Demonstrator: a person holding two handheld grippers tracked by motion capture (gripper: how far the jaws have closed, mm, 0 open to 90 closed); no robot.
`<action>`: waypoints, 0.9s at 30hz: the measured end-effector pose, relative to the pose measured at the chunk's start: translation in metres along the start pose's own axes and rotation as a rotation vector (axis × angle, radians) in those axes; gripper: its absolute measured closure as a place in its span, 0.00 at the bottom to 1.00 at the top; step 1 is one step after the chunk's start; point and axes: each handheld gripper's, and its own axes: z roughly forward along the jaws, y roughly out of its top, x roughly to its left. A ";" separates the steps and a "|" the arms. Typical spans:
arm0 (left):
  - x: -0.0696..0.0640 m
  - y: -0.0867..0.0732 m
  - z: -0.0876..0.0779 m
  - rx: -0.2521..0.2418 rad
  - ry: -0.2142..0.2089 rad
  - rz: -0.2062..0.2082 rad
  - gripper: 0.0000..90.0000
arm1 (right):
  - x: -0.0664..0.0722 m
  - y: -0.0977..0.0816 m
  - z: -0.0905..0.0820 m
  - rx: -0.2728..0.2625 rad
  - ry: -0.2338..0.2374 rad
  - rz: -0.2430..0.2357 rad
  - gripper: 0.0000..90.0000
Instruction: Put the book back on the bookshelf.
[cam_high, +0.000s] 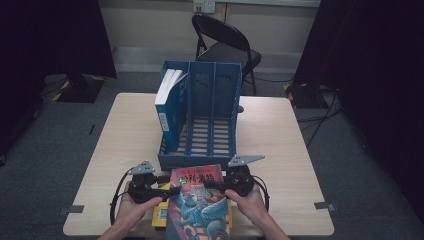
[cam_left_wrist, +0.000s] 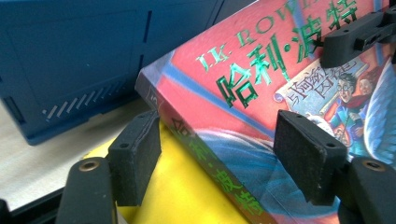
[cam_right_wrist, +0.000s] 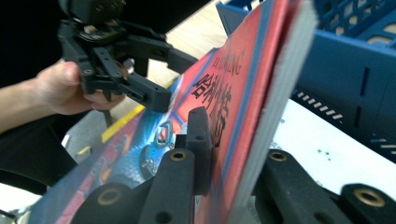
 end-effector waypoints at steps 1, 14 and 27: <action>0.000 0.000 0.000 -0.002 -0.005 -0.011 0.35 | 0.000 0.000 -0.001 -0.010 0.008 0.001 0.89; -0.001 0.003 0.006 0.016 -0.091 -0.059 0.33 | 0.008 0.002 -0.007 -0.047 0.020 -0.016 0.91; -0.001 0.006 -0.002 0.020 -0.100 -0.105 0.40 | 0.014 0.005 -0.002 -0.041 -0.023 -0.013 0.94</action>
